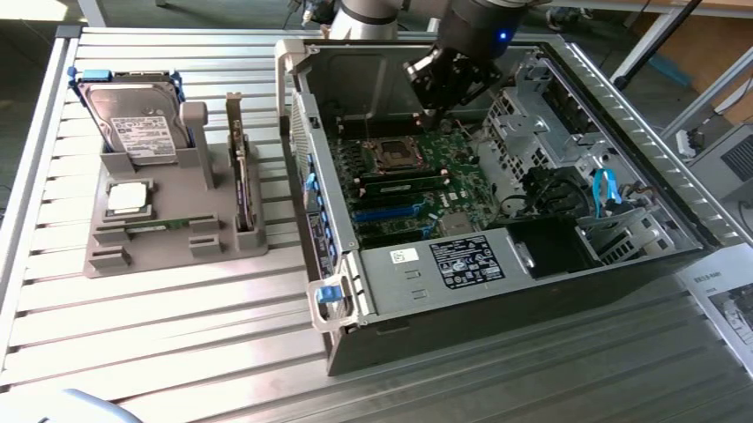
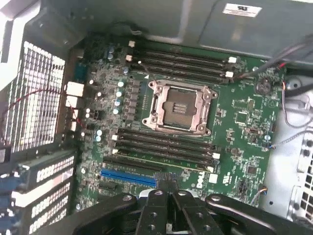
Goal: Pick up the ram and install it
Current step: 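Press down the ram until it locks into place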
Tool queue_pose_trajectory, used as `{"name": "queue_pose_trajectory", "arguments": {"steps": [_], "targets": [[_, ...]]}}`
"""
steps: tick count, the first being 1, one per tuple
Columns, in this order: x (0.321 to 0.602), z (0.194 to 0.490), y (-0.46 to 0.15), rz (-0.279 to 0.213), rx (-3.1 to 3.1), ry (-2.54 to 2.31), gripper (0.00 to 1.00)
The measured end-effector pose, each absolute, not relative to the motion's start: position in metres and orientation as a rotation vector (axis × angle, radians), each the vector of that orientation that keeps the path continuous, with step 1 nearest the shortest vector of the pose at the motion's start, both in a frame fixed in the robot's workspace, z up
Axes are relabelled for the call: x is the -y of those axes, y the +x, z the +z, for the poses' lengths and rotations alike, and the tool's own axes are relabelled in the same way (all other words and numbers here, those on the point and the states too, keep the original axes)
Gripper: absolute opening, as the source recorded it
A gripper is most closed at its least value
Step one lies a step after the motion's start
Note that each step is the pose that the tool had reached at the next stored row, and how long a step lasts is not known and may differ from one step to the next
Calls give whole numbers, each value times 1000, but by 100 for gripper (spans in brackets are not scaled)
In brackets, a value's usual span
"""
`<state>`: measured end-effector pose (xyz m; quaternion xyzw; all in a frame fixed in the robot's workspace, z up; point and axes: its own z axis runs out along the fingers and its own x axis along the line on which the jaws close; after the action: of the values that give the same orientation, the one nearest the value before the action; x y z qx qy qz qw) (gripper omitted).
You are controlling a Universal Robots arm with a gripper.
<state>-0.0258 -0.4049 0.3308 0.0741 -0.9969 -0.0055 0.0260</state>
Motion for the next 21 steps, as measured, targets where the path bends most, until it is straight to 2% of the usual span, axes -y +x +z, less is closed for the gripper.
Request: {"name": "queue_pose_trajectory", "arguments": {"steps": [8,21], "targets": [[405,331,-29,-57,3119,204,10],[405,331,-30,-57,3129,205,10]]}}
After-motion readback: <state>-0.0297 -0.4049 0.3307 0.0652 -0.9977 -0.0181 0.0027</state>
